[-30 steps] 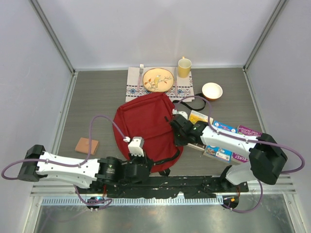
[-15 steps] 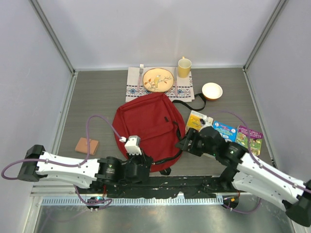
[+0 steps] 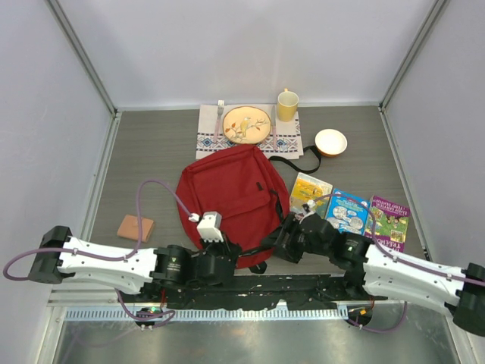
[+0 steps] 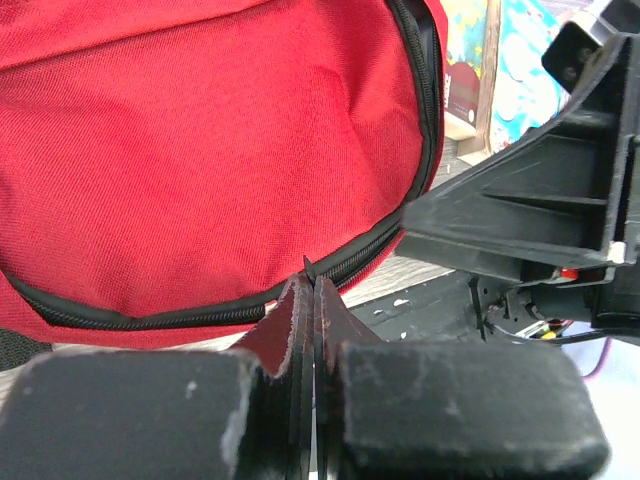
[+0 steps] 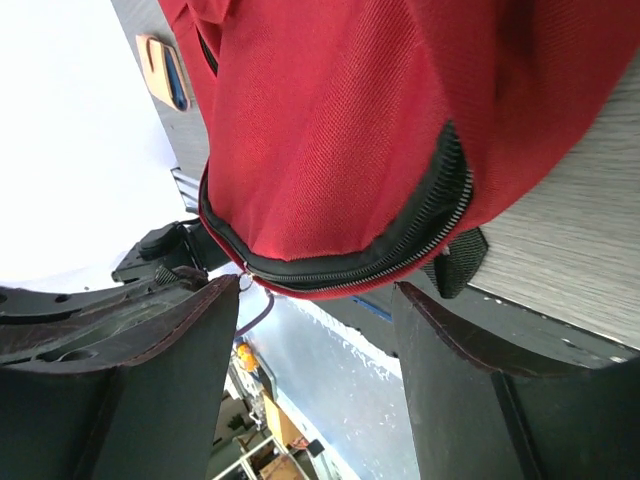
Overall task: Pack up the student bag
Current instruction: Unzip the student bag at the center of the board.
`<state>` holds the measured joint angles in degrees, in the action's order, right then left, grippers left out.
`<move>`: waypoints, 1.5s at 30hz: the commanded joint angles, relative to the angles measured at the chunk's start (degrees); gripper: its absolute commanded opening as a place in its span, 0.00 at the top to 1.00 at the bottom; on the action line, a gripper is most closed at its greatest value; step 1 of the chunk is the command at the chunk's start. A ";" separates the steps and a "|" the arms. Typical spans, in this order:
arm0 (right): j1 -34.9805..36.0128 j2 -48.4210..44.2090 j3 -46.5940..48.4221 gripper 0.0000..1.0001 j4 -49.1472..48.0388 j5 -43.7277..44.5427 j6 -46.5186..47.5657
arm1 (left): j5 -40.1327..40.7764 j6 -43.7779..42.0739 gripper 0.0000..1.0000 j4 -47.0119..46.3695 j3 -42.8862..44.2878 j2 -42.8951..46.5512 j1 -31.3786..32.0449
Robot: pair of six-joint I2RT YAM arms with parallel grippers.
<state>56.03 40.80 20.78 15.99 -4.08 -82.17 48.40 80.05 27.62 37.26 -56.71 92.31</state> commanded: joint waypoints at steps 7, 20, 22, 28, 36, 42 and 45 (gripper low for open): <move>4.44 14.21 1.28 0.47 -19.15 7.51 -6.07 | 1.43 -4.29 1.00 -4.24 2.82 -1.65 0.32; -4.95 3.15 2.16 0.99 -4.75 15.07 3.75 | 3.71 10.46 1.00 14.21 -0.78 5.29 0.32; -7.07 3.23 3.65 0.99 -2.12 13.66 6.14 | 4.42 13.71 1.00 18.50 -1.04 5.73 0.24; -8.66 4.65 5.86 0.99 4.39 12.33 12.91 | 6.97 20.04 1.00 32.99 0.97 7.05 -2.22; -8.75 -0.71 3.75 0.99 8.44 13.48 14.49 | 8.20 19.28 1.00 38.92 0.45 14.87 -7.31; -8.66 -4.05 2.25 0.99 8.80 12.69 14.32 | 3.90 6.91 1.00 33.66 2.37 10.75 -15.82; -8.75 -5.37 2.08 0.99 9.58 12.78 14.67 | 2.40 2.13 1.00 32.75 3.96 6.88 -20.49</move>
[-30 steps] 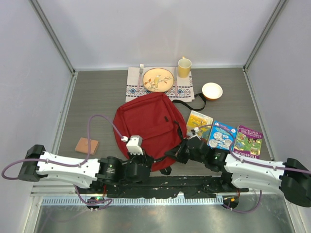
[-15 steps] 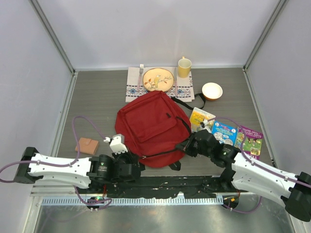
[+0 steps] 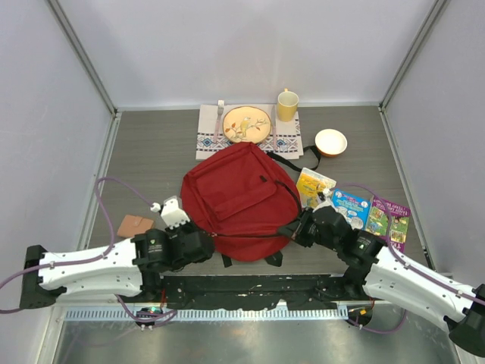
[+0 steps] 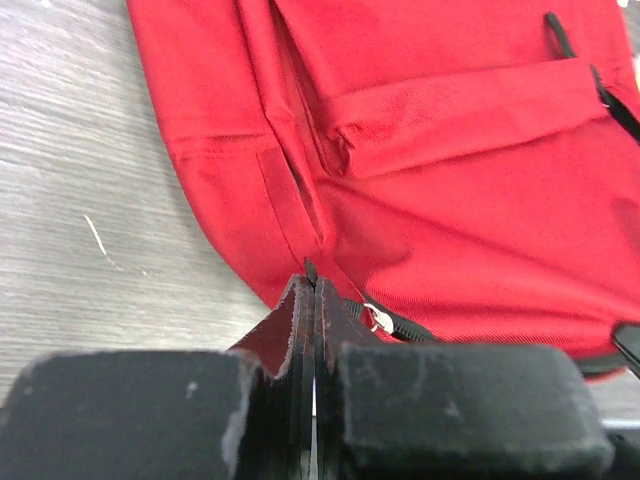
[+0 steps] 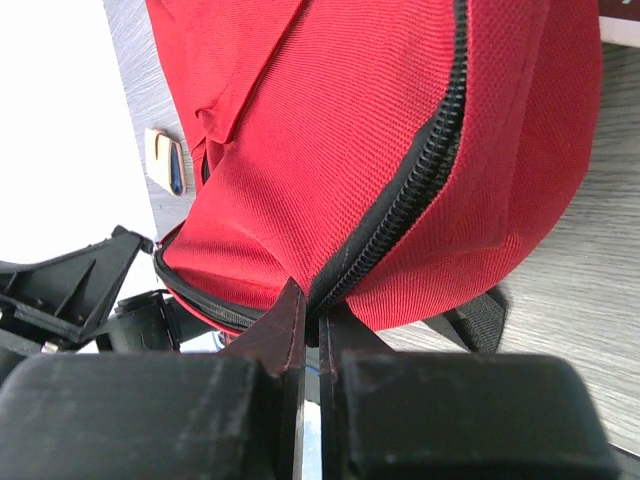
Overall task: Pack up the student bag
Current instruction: Unzip the student bag at the center of the board.
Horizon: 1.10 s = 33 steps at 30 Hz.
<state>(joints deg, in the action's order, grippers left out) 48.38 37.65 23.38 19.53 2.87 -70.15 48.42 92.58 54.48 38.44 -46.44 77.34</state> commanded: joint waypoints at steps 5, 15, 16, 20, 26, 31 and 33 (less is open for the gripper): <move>-1.01 -4.42 -0.70 0.99 7.72 5.65 3.35 | -0.49 -20.74 1.00 1.88 2.27 -0.43 -13.33; -1.10 -4.25 -2.20 0.60 0.27 -1.63 4.15 | -15.19 -30.70 1.00 -15.17 -5.30 6.97 -18.28; -1.10 -3.99 -0.89 0.53 -0.10 -2.17 3.71 | -17.20 -30.61 1.00 -18.15 -5.65 6.89 -18.28; -1.10 -3.63 4.56 0.32 2.26 -5.07 -0.58 | -21.52 -30.70 1.00 -23.27 -6.00 4.52 -18.19; -0.57 -2.76 9.05 0.31 2.89 -11.99 -11.05 | -23.55 -30.79 1.00 -28.55 -6.18 1.70 -18.19; 4.78 -0.39 7.84 0.31 -1.67 -9.74 -26.40 | -23.55 -30.79 1.00 -29.52 -6.00 2.49 -18.10; 10.47 0.58 6.43 0.31 -6.84 -4.93 -31.34 | -23.20 -30.70 1.00 -29.17 -6.35 2.93 -18.10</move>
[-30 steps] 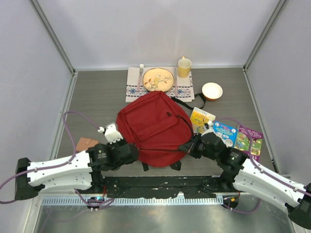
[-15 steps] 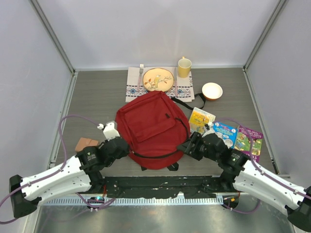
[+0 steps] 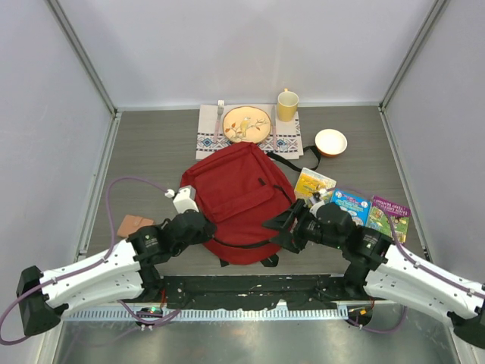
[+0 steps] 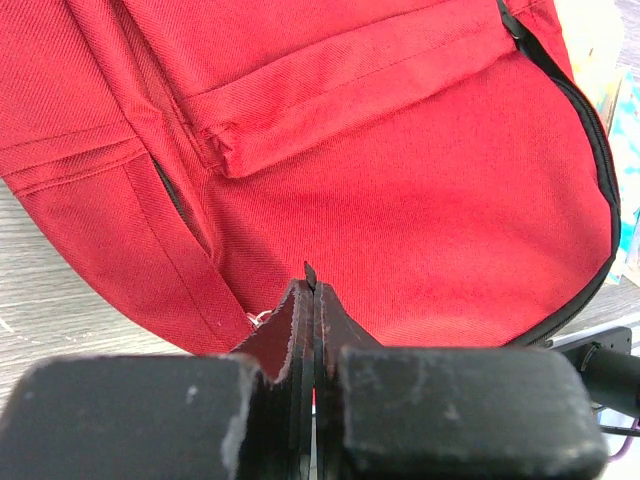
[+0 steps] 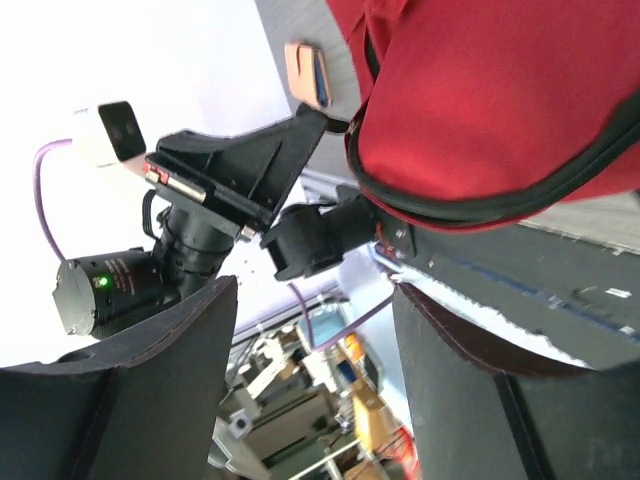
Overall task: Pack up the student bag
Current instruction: Unzip the student bag at the center of the board.
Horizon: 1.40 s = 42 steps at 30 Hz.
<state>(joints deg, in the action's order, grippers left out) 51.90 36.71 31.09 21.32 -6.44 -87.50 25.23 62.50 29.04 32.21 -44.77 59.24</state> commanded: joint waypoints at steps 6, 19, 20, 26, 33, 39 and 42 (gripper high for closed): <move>20.77 11.53 2.83 0.31 -8.40 19.60 -27.53 | 0.87 0.17 1.00 -1.88 -0.57 3.11 0.00; 21.84 33.15 8.19 0.31 -15.87 22.17 -41.34 | 3.16 0.08 1.00 1.46 -0.92 7.59 0.00; 21.84 34.56 8.63 0.31 -15.96 21.39 -42.39 | 2.89 0.08 1.00 1.37 -1.00 7.60 -0.09; 21.05 41.68 9.16 0.44 -20.08 21.47 -44.68 | 1.84 -0.62 1.00 0.67 -0.92 7.68 0.00; 20.70 40.20 4.95 0.99 -22.03 22.25 -44.25 | 2.62 -0.98 1.00 1.46 -1.62 9.09 -0.09; 20.87 34.15 0.12 0.99 -16.23 22.52 -40.55 | 9.39 -0.54 1.00 6.99 -0.83 9.36 -0.09; 21.14 32.03 -3.04 0.99 -16.22 21.82 -40.46 | 13.16 -0.36 1.00 10.42 -0.13 8.65 -0.44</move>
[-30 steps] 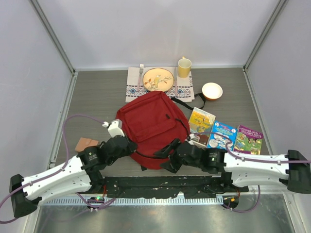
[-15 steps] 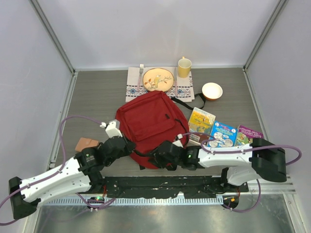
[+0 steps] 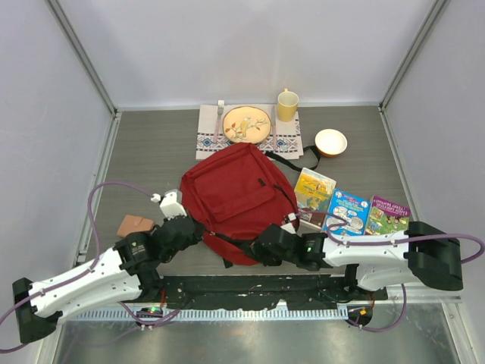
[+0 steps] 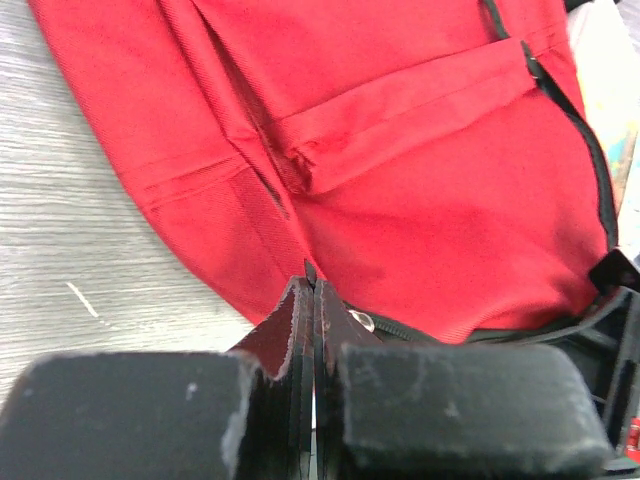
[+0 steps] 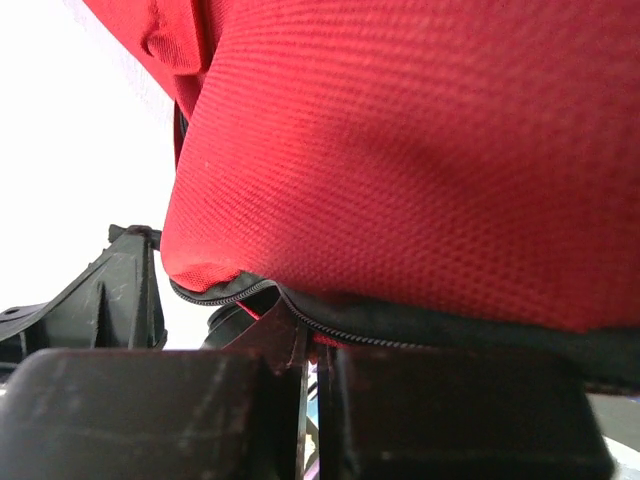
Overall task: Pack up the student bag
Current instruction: Unzip the student bag at the center of the board.
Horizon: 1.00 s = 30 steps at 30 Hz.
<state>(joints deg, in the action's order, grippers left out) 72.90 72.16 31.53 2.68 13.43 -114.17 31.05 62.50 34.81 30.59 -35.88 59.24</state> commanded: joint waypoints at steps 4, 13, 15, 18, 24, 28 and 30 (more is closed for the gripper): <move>0.13 -4.57 -6.21 0.99 0.93 1.34 -14.15 | 6.31 -0.45 1.00 5.62 1.40 -3.66 -3.86; 0.13 -4.75 -8.41 0.99 -2.15 0.98 -14.24 | 5.96 -0.89 1.00 8.27 1.85 -7.10 -10.72; 0.13 -4.22 -8.50 0.99 -2.33 0.90 -14.33 | 4.47 -1.94 1.00 7.65 1.32 -7.89 -13.00; 0.13 -3.26 -7.89 0.99 -4.34 0.98 -13.71 | 3.49 -3.86 1.00 7.29 2.45 -7.98 -13.54; -0.22 -2.54 -4.99 0.69 -7.16 1.94 -2.43 | -0.72 -8.70 0.67 4.57 5.18 -3.42 -13.54; -1.18 -8.42 -1.39 0.37 -3.29 3.35 17.09 | -1.34 -8.80 0.40 8.77 7.73 0.36 -13.54; -1.01 -11.59 -0.59 0.30 -3.47 4.76 29.01 | -1.96 -8.80 0.36 9.40 8.17 1.60 -13.45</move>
<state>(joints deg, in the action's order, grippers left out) 72.12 67.31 26.65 -1.04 14.11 -106.04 28.42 55.75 41.23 35.62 -36.86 45.98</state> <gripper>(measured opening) 0.673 0.606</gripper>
